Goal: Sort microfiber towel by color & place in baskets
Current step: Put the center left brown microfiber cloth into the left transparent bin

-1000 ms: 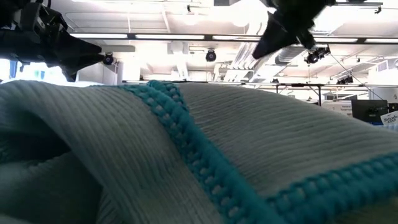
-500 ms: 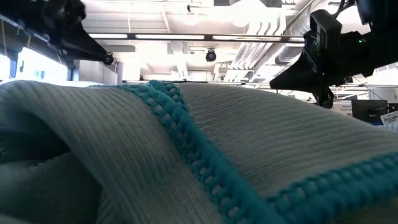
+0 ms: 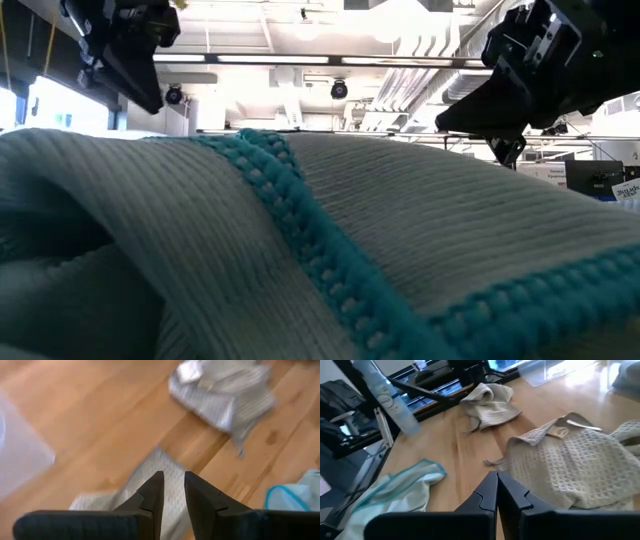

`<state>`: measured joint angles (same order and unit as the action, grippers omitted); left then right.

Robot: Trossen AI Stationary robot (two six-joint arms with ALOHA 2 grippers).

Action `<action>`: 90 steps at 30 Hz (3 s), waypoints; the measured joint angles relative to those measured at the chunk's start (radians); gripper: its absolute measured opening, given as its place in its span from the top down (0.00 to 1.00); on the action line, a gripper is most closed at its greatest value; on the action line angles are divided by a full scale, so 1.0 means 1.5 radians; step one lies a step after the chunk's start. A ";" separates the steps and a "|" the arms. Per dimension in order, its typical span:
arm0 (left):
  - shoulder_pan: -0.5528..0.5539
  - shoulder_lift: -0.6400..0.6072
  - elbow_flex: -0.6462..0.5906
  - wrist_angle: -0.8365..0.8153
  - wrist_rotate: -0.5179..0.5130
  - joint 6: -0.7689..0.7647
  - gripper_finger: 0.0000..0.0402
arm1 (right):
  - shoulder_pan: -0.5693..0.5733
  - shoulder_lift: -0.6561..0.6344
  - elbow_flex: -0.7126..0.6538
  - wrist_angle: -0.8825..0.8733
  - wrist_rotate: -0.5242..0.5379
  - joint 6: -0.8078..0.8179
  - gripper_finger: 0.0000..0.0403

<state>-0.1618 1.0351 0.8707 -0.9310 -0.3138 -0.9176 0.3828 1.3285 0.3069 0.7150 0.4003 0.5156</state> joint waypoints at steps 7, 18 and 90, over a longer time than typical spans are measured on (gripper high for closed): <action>-0.046 0.070 0.001 -0.027 0.040 -0.100 0.87 | 0.000 0.000 0.000 -0.001 -0.026 -0.001 1.00; -0.050 0.162 -0.033 -0.029 0.068 -0.201 0.73 | 0.000 0.000 0.000 -0.027 -0.028 -0.050 1.00; 0.402 0.196 0.619 -0.412 -0.216 0.253 1.00 | -0.002 0.000 0.000 -0.047 -0.023 -0.098 1.00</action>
<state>0.4417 1.3287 1.7988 -1.5490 -0.6377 -0.5386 0.3798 1.3285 0.3073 0.6449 0.3656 0.3687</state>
